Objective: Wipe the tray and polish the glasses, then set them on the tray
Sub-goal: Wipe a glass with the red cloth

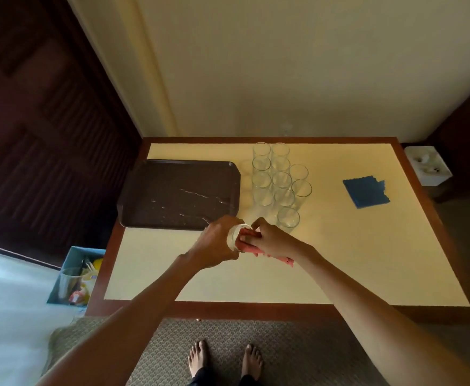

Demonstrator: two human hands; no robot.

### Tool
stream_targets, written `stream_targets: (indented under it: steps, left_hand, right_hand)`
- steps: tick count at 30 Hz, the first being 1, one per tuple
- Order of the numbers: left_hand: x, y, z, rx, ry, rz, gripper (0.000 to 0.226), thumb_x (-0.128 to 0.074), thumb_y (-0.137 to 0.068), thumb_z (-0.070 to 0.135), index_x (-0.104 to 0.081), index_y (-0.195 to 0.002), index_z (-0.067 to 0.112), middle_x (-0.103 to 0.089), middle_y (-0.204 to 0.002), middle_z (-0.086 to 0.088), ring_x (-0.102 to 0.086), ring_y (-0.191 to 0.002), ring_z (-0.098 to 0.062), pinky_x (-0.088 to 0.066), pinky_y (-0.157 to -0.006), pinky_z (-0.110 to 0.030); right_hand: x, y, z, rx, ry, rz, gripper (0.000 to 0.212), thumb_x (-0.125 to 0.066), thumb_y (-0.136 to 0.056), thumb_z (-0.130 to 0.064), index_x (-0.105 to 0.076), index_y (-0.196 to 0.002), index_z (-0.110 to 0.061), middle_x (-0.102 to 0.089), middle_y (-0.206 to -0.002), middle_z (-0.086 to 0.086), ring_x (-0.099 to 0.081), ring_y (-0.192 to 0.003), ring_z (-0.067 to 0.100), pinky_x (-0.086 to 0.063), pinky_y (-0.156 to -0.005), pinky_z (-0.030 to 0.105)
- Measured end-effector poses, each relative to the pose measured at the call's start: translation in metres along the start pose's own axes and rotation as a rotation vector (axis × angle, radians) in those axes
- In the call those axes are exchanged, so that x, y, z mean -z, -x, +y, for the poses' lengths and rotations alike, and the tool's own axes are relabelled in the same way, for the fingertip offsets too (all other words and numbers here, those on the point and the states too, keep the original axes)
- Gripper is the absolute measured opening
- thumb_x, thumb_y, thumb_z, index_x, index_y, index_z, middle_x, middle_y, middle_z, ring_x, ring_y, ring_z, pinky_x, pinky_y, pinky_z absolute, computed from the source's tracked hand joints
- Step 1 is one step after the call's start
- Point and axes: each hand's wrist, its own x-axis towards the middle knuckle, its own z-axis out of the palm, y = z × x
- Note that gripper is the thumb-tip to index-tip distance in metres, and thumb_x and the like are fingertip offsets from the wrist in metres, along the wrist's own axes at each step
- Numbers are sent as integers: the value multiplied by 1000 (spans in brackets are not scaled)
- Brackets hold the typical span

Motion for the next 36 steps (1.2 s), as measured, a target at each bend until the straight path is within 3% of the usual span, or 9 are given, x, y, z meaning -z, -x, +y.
stream_targets:
  steps: [5, 8, 12, 16, 19, 26, 29, 31, 36]
  left_hand:
    - [66, 0, 20, -122, -120, 13, 72, -93, -72, 22, -60, -136, 31, -53, -135, 11, -48, -123, -10, -44, -104, -32]
    - [108, 0, 26, -174, -153, 33, 73, -93, -73, 35, -58, -138, 40, -48, -138, 16, -41, -129, -9, -39, -107, -34]
    - [169, 3, 26, -53, 105, -66, 92, -96, -69, 39, -45, -145, 42, -45, -150, 9, -49, -135, -13, -45, -112, -38]
    - [207, 13, 30, 155, 564, -187, 61, -56, -94, 63, -56, -137, 21, -67, -125, -6, -70, -108, -21, -61, -92, -37]
    - [208, 13, 44, 286, 707, -54, 76, -28, -103, 66, -64, -126, 4, -72, -98, -14, -66, -76, -20, -54, -68, -29]
    - [215, 23, 54, 173, 712, 63, 63, -27, -113, 45, -61, -126, -6, -68, -96, -19, -61, -82, -27, -52, -75, -34]
    - [222, 31, 51, 174, 845, 69, 48, -37, -112, 41, -64, -125, 3, -71, -102, -17, -66, -85, -24, -55, -71, -31]
    - [226, 34, 51, 259, 969, 19, 51, -41, -109, 48, -65, -124, 6, -72, -102, -17, -68, -87, -26, -54, -71, -33]
    - [231, 36, 60, 429, 1007, -79, 40, -40, -110, 35, -60, -124, 3, -73, -94, -19, -69, -71, -26, -54, -59, -28]
  right_hand:
    - [28, -5, -36, 88, -137, -73, 46, -51, -100, -51, -76, -92, -13, -76, -80, 4, -63, -62, 14, -51, -67, 26]
    - [39, -4, -66, 127, -174, 30, 38, -56, -99, -45, -70, -86, -13, -65, -64, 0, -57, -52, 7, -44, -57, 18]
    - [51, -6, -102, 233, -160, 133, 15, -56, -102, -37, -65, -101, -24, -64, -72, -12, -59, -55, 0, -41, -52, 10]
    - [60, -11, -133, 243, -84, 225, 25, -59, -99, -41, -69, -108, -20, -69, -82, -7, -68, -68, 11, -48, -57, 13]
    - [58, -18, -156, 215, 18, 343, 37, -66, -90, -54, -73, -94, -19, -70, -78, -5, -68, -65, 12, -48, -57, 20]
    - [53, -25, -182, 115, 180, 706, 52, -72, -75, -72, -72, -80, -19, -68, -75, -5, -65, -67, 16, -32, -50, 23]
    - [58, -15, -194, 249, 397, 816, 20, -75, -86, -40, -77, -90, -21, -74, -85, -4, -67, -77, 17, -40, -61, 24]
    - [63, -4, -206, 474, 545, 942, 7, -77, -79, -26, -76, -81, -19, -72, -72, -5, -66, -63, 17, -40, -58, 23]
    - [66, -3, -220, 705, 789, 1039, 26, -84, -58, -19, -59, -57, -18, -54, -45, -6, -46, -37, 18, -26, -50, 19]
